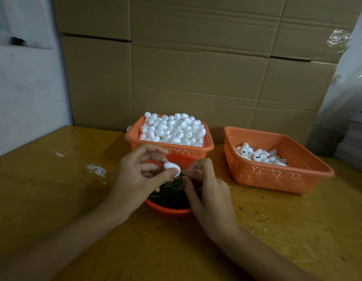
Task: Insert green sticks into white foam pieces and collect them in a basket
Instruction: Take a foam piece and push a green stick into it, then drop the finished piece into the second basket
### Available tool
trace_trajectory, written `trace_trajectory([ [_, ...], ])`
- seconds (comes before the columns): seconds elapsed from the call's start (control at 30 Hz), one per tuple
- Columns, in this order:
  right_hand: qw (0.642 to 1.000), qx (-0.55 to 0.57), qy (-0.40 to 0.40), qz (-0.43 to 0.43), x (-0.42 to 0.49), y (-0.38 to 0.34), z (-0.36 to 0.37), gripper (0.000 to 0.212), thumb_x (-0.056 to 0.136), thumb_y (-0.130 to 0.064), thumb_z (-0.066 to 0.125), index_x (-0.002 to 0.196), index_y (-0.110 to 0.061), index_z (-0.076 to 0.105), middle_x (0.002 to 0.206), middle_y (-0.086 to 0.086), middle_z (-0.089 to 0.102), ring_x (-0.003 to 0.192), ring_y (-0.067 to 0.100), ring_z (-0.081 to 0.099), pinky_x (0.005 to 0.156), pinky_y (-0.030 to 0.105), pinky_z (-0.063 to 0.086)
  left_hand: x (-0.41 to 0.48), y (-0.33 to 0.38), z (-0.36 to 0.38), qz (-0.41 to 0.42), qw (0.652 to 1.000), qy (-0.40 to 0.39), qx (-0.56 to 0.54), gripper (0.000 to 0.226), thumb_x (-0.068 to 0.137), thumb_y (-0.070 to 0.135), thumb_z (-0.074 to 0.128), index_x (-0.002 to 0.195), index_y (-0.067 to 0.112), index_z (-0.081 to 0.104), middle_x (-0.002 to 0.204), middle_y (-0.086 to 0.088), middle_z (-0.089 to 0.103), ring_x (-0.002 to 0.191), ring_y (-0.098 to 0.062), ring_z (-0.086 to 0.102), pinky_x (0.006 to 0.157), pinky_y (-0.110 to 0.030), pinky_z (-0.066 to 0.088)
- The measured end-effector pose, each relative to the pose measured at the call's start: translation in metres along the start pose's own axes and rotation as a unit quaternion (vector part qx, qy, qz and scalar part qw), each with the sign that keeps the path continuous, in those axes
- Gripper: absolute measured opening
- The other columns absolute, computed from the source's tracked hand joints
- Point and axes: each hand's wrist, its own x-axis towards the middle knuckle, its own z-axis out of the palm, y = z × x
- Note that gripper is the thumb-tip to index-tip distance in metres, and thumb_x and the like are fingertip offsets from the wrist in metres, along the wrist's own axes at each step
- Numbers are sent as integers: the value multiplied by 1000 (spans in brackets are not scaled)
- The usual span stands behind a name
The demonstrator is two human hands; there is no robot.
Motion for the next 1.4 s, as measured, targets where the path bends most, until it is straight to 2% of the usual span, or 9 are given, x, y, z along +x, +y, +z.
trace_trajectory([
  [0.3,999,14,33,-1,2,-2,0,21,104,-40,59,116,-33,44,109,-20,73,102,-7,70,71,34,62,-1,3,-1,-6,1000,-2,-3,45,73,37,94,110,35,68,103,-4,77,83,-24,78,56,-27,59],
  [0.47,993,28,111,36,14,6,-20,18,102,-26,67,111,-33,53,102,-22,75,95,-4,73,73,31,64,0,4,-3,29,997,-11,65,25,92,44,68,110,27,68,104,2,74,94,-20,74,70,-37,62],
  [0.6,964,-10,239,112,35,42,-70,12,101,-26,69,105,-28,58,98,-13,76,89,5,75,75,48,63,0,5,-11,243,907,-126,321,32,103,41,56,97,16,74,95,8,71,92,-10,69,76,-37,56],
  [0.7,943,-96,277,156,35,68,-100,11,101,-26,68,105,-28,58,102,-10,76,91,7,73,80,52,62,-6,6,-9,260,855,-217,393,49,106,54,44,96,18,76,101,7,72,91,-15,70,78,-40,55],
  [0.97,902,-393,59,169,31,97,-128,27,104,-25,59,107,-5,77,97,17,77,83,36,68,74,49,55,-8,8,-6,216,849,-271,399,43,103,54,50,101,20,75,100,11,72,92,-8,68,77,-37,56],
  [1.07,940,-326,78,68,34,60,-102,22,104,-23,59,97,-9,74,93,11,75,84,30,65,74,44,51,-9,9,-7,208,851,-277,396,43,103,55,49,102,20,75,101,10,72,92,-7,67,77,-36,56],
  [1.17,976,-207,-59,13,32,15,-58,36,110,-43,43,96,-22,68,91,-7,67,85,15,60,74,38,49,-8,9,-6,208,846,-270,411,43,103,57,47,103,22,73,104,11,66,92,-6,61,75,-31,53],
  [1.27,972,-129,-195,-11,18,-1,-24,40,112,-46,31,93,-27,62,88,-13,62,81,8,58,75,35,48,-7,8,-6,209,843,-264,419,42,103,57,48,99,22,70,99,10,59,88,-6,54,72,-28,48],
  [1.4,969,-106,-222,-1,14,3,-22,43,115,-37,31,88,-22,61,83,-10,61,76,9,56,76,39,46,-7,9,-5,205,840,-274,422,42,103,58,46,97,23,68,96,12,58,82,-4,53,68,-28,46],
])
